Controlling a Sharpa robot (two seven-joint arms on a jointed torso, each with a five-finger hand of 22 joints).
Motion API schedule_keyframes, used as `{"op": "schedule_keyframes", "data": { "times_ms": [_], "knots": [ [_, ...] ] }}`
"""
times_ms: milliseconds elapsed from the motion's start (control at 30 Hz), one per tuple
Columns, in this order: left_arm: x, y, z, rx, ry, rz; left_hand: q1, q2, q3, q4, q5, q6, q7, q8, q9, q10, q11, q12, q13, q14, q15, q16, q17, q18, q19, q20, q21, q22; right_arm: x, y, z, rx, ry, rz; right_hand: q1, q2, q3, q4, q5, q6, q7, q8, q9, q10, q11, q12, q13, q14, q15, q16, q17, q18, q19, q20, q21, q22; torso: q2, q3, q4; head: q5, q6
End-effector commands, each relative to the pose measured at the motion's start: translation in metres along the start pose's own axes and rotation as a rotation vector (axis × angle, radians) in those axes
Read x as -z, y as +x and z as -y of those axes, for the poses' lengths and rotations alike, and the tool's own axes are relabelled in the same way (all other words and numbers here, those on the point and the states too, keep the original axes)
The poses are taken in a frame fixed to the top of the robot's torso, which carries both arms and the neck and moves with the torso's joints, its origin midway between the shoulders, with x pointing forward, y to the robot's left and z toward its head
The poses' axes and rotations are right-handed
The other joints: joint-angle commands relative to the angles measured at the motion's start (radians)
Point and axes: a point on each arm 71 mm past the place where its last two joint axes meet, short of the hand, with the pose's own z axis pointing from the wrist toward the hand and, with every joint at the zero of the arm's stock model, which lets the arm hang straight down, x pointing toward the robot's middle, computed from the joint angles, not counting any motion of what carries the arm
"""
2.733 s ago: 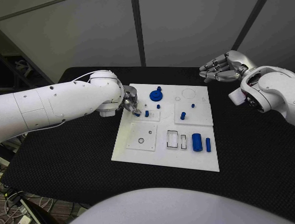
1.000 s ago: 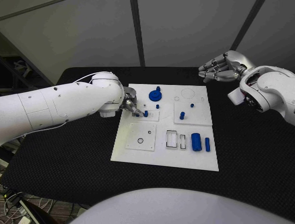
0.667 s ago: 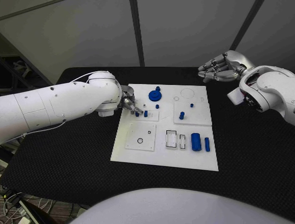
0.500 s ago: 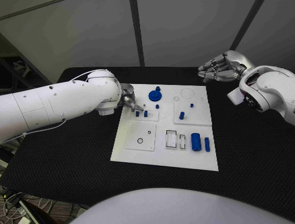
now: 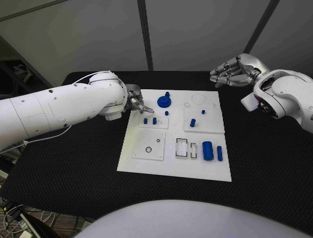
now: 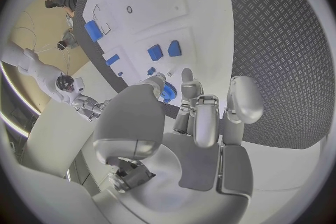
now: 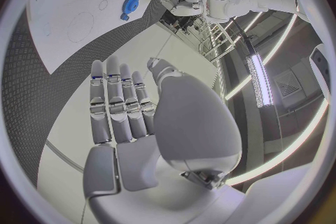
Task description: Assemble the parts on the task board
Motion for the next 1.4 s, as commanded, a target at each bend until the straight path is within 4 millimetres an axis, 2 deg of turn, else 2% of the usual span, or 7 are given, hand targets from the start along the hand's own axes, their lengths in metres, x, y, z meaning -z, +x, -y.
{"op": "schedule_keyframes", "data": {
  "times_ms": [33, 133, 200, 433, 633, 867, 1400],
  "knots": [
    [0.001, -0.005, 0.005, 0.072, 0.067, 0.054, 0.038, 0.007, 0.004, -0.002, -0.003, -0.048, 0.018, -0.030, -0.017, -0.115, 0.018, -0.094, -0.121, 0.003, 0.020, -0.083, 0.030, 0.047, -0.079, 0.010, -0.130, 0.030, 0.000, -0.001, -0.001, 0.002, -0.006, -0.003, -0.011, -0.002, -0.006, -0.001, 0.003, -0.005, 0.006, -0.002, -0.001, -0.004, -0.001, -0.001, -0.001, -0.007, 0.004, -0.002, -0.002, 0.012, 0.006, -0.001, -0.007, -0.001, 0.000, 0.0002, -0.0005, -0.002, 0.000],
    [0.002, -0.008, 0.012, 0.117, 0.157, 0.101, 0.137, -0.005, 0.040, -0.007, -0.002, -0.128, 0.064, -0.087, -0.063, -0.242, 0.062, -0.192, -0.202, -0.201, 0.059, -0.349, -0.281, 0.098, -0.317, 0.038, -0.491, -0.129, 0.000, -0.001, -0.001, 0.002, -0.005, -0.003, -0.011, -0.002, -0.006, -0.001, 0.003, -0.005, 0.006, -0.002, -0.001, -0.004, -0.001, -0.001, -0.001, -0.007, 0.004, -0.002, -0.002, 0.012, 0.006, -0.001, -0.007, -0.001, 0.000, 0.0006, -0.0001, -0.006, 0.000],
    [0.002, -0.011, 0.019, 0.142, 0.229, 0.140, 0.217, -0.022, 0.077, -0.021, -0.004, -0.159, 0.080, -0.118, -0.099, -0.300, 0.076, -0.260, -0.252, -0.365, 0.079, -0.556, -0.492, 0.098, -0.369, 0.054, -0.556, -0.166, 0.000, -0.001, -0.001, 0.002, -0.006, -0.003, -0.013, -0.001, -0.007, 0.000, 0.004, -0.006, 0.006, -0.002, -0.001, -0.005, 0.000, 0.000, -0.001, -0.007, 0.004, -0.002, -0.002, 0.012, 0.006, 0.000, -0.008, -0.002, 0.000, 0.0008, -0.0005, -0.007, 0.000],
    [0.006, -0.012, 0.044, 0.129, 0.480, 0.293, 0.394, -0.109, 0.220, -0.080, -0.004, -0.150, 0.086, -0.198, -0.230, -0.307, 0.096, -0.477, -0.454, -0.406, 0.096, -0.688, -0.615, 0.111, -0.389, 0.084, -0.650, -0.242, -0.001, 0.000, -0.001, 0.001, -0.007, -0.004, -0.013, -0.001, -0.008, 0.000, 0.004, -0.006, 0.006, -0.002, -0.001, -0.005, 0.000, 0.000, -0.001, -0.007, 0.004, -0.002, -0.002, 0.012, 0.007, 0.000, -0.009, -0.003, 0.000, -0.0005, -0.0003, -0.017, 0.012],
    [0.004, -0.002, 0.056, -0.001, 0.559, 0.336, 0.396, -0.140, 0.227, -0.093, -0.003, -0.093, 0.073, -0.241, -0.320, -0.263, 0.093, -0.547, -0.553, -0.319, 0.086, -0.623, -0.624, 0.113, -0.315, 0.079, -0.614, -0.226, -0.001, 0.001, -0.002, 0.001, -0.009, -0.007, -0.013, -0.001, -0.008, 0.000, 0.004, -0.006, 0.006, -0.002, -0.001, -0.005, 0.000, 0.000, -0.001, -0.007, 0.004, -0.002, -0.002, 0.012, 0.007, 0.000, -0.009, -0.003, 0.001, 0.0007, -0.0005, -0.021, 0.020],
    [-0.006, 0.013, 0.063, -0.155, 0.553, 0.314, 0.366, -0.151, 0.201, -0.083, -0.004, -0.057, 0.067, -0.277, -0.385, -0.246, 0.089, -0.591, -0.616, -0.169, 0.079, -0.403, -0.441, 0.073, -0.129, 0.066, -0.341, -0.086, -0.001, 0.002, -0.003, 0.000, -0.010, -0.009, -0.013, -0.001, -0.008, 0.000, 0.004, -0.006, 0.006, -0.002, -0.001, -0.005, 0.000, 0.000, -0.001, -0.007, 0.004, -0.002, -0.002, 0.012, 0.007, 0.000, -0.009, -0.003, 0.002, -0.0003, -0.0008, -0.025, 0.026],
    [-0.020, 0.025, 0.069, -0.254, 0.521, 0.263, 0.373, -0.137, 0.147, -0.091, -0.003, -0.007, 0.060, -0.313, -0.454, -0.228, 0.087, -0.661, -0.695, -0.057, 0.073, -0.241, -0.295, 0.027, 0.020, 0.060, -0.066, 0.058, -0.003, 0.004, -0.004, 0.000, -0.013, -0.013, -0.012, 0.000, -0.007, -0.001, 0.005, -0.006, 0.005, -0.002, -0.001, -0.005, -0.001, 0.000, -0.001, -0.008, 0.004, -0.002, -0.002, 0.012, 0.007, 0.000, -0.010, -0.003, 0.000, 0.0005, -0.0005, -0.028, 0.029]
  ]
}}
